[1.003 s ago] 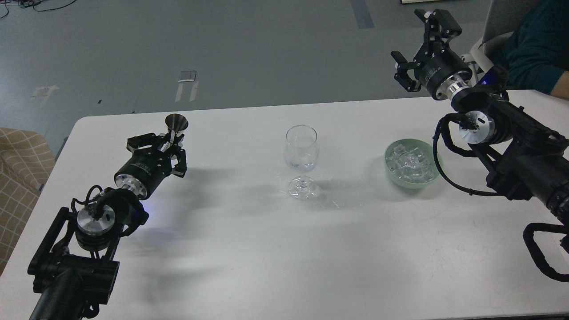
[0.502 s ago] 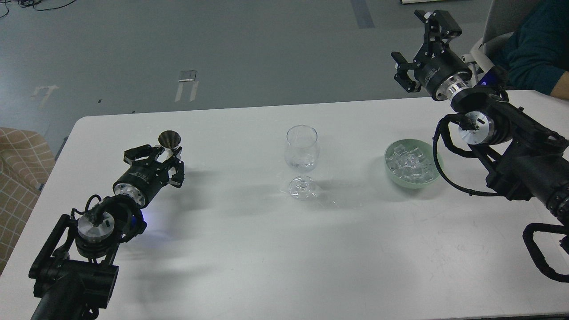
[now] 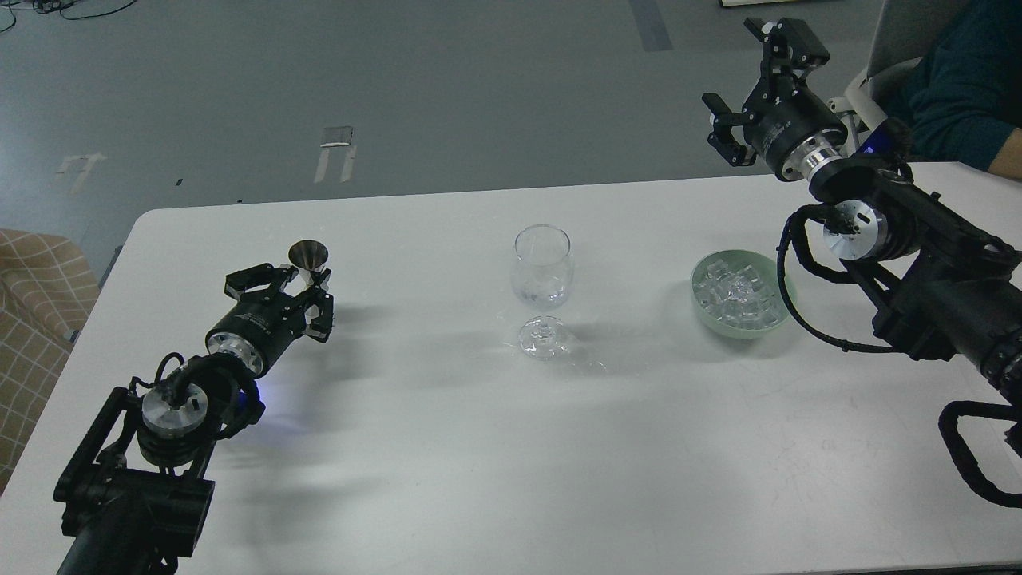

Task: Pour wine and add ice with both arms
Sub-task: 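Lower the jigger back onto the table and open the left gripper, then withdraw the left gripper away from the jigger toward the robot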

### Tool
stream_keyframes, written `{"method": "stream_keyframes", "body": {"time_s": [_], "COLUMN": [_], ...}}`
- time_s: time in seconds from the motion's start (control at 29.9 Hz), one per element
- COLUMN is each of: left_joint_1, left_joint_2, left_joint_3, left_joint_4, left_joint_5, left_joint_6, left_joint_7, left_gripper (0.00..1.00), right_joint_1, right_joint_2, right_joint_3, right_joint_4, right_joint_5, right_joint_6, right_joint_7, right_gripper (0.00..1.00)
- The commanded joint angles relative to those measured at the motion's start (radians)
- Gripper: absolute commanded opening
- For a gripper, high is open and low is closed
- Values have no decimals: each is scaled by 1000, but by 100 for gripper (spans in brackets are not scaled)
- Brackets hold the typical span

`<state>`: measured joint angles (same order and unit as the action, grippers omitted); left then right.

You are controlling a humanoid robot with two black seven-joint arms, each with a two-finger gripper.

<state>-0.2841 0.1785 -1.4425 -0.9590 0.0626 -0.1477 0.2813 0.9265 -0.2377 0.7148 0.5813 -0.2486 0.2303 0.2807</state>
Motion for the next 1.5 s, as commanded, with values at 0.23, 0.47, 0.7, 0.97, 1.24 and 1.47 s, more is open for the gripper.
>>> {"method": "stream_keyframes", "body": {"time_s": [0.23, 0.47, 0.7, 0.97, 1.24, 1.47], "left_joint_1": [0, 0, 0, -1, 19, 91], "left_joint_2": [2, 9, 10, 12, 19, 56], "left_joint_3": [4, 5, 5, 7, 4, -10], "left_joint_4": [0, 0, 3, 16, 16, 14], "left_joint_5": [8, 11, 11, 13, 13, 3], "left_joint_6": [0, 2, 2, 2, -64, -178], "left_joint_7": [-1, -1, -1, -1, 24, 68], "left_gripper": [39, 41, 46, 79, 98, 98], "right_joint_1": [-1, -1, -1, -1, 0, -1], "right_joint_2": [0, 0, 0, 0, 0, 0], "right_joint_3": [0, 0, 0, 0, 0, 0], "right_joint_4": [0, 0, 0, 0, 0, 6], "right_joint_5": [0, 0, 0, 0, 0, 0], "right_joint_6": [0, 1, 1, 1, 1, 1], "right_joint_7": [0, 0, 0, 0, 0, -1], "right_gripper": [100, 100, 100, 100, 100, 100]}}
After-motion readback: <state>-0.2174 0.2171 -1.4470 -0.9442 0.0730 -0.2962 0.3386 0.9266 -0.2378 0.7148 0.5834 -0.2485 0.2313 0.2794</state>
